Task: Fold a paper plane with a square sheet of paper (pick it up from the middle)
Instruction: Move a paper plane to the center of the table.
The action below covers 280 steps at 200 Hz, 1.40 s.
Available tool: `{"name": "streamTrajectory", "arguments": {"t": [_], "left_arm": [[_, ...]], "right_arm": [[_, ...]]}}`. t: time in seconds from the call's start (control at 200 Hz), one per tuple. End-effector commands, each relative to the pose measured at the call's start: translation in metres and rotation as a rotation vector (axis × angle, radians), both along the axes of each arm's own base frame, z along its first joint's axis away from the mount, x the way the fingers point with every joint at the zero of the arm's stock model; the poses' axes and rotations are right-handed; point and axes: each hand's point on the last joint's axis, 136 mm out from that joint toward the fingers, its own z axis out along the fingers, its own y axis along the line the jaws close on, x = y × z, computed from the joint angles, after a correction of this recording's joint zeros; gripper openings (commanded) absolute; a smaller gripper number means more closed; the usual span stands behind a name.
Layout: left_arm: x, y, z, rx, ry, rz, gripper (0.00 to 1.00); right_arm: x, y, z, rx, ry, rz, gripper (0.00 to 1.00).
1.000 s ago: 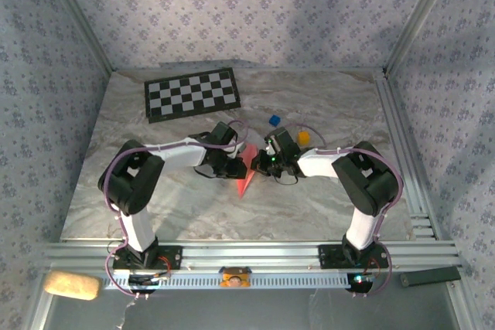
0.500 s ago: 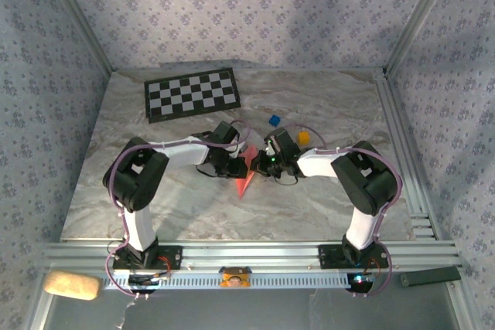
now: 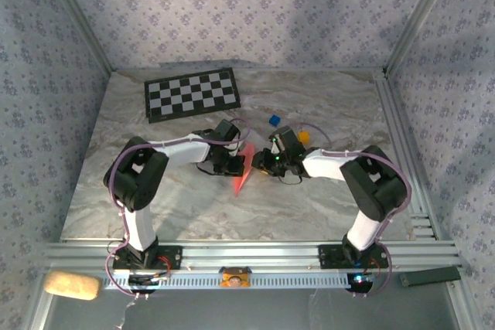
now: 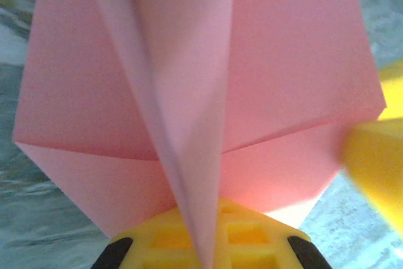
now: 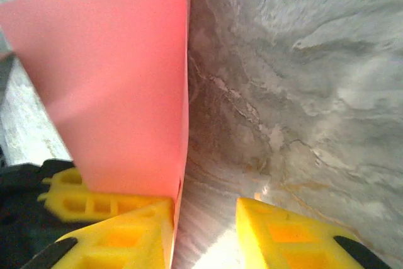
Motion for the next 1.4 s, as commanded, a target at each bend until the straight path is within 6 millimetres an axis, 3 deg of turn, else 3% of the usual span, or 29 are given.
{"name": "streamTrajectory", "arguments": {"t": [0.0,0.13,0.275,0.58,1.069,1.394], "left_arm": [[0.005,0.021,0.008,0.140,-0.037,0.042,0.03],[0.008,0.035,0.004,0.230,-0.033,0.066,0.02],[0.008,0.040,-0.001,0.274,-0.017,0.076,0.02],[0.010,0.035,-0.005,0.304,-0.020,0.068,0.06],[0.006,0.034,-0.013,0.388,-0.023,0.075,0.14],[0.004,0.042,-0.027,0.434,0.008,0.222,0.20]], "right_arm": [[0.000,-0.028,0.011,-0.082,-0.038,-0.057,0.38],[-0.001,-0.053,0.018,-0.111,-0.062,-0.127,0.41],[-0.006,-0.066,0.020,-0.106,-0.064,-0.164,0.42],[-0.012,-0.069,0.006,-0.114,-0.042,-0.172,0.42],[-0.017,-0.064,0.003,-0.086,-0.045,-0.151,0.43],[-0.021,-0.061,0.001,-0.064,-0.049,-0.120,0.43]]}}
